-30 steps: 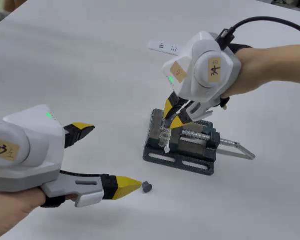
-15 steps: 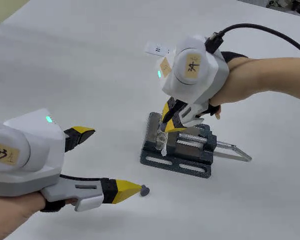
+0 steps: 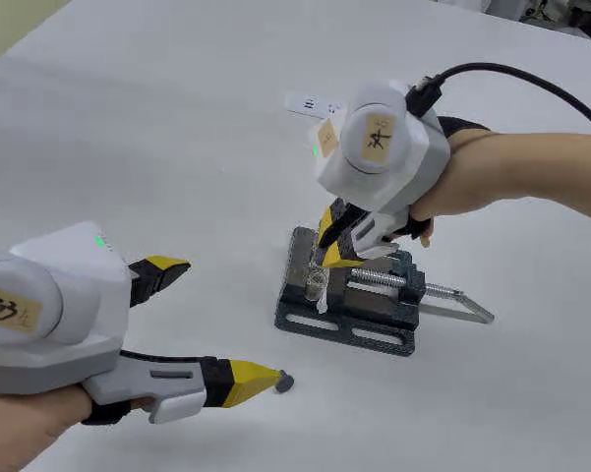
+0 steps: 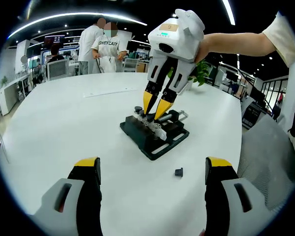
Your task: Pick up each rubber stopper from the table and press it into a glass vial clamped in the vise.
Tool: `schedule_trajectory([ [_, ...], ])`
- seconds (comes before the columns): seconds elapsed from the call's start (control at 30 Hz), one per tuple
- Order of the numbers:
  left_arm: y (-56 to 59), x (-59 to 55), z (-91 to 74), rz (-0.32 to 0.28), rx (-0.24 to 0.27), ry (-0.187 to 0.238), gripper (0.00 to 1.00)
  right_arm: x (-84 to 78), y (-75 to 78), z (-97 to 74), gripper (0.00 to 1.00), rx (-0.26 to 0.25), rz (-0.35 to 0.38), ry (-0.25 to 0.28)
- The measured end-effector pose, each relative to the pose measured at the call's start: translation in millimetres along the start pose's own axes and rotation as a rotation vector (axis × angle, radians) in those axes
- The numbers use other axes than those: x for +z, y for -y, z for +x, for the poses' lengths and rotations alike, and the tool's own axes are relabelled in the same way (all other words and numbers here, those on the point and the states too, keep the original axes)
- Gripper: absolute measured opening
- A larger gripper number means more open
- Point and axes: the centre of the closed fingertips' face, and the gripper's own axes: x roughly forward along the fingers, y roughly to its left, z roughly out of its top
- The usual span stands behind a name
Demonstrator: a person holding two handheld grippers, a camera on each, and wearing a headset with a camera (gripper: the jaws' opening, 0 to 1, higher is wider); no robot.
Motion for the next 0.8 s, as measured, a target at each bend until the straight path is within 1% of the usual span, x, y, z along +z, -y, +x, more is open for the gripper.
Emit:
schedule_trajectory([
  [0.07, -0.9, -0.6, -0.7, 0.001, 0.002, -0.001, 0.86, -0.4, -0.7, 0.9, 0.06, 0.001, -0.004, 0.012],
  [0.23, -0.6, -1.3, 0.1, -0.003, 0.004, -0.002, 0.86, -0.1, -1.7, 1.2, 0.06, 0.001, -0.007, 0.023],
  [0.5, 2.0, -1.3, 2.4, -0.001, -0.004, -0.003, 0.85, 0.7, -2.4, 1.6, 0.08, 0.006, -0.004, 0.027],
  [0.57, 2.5, -1.7, 2.7, -0.002, -0.005, -0.004, 0.85, 0.5, -2.6, 1.8, 0.09, 0.006, -0.018, 0.027],
  [0.8, 2.8, -3.8, 2.6, -0.005, -0.006, -0.007, 0.85, 1.2, -2.5, 2.0, 0.09, 0.004, -0.030, 0.029],
])
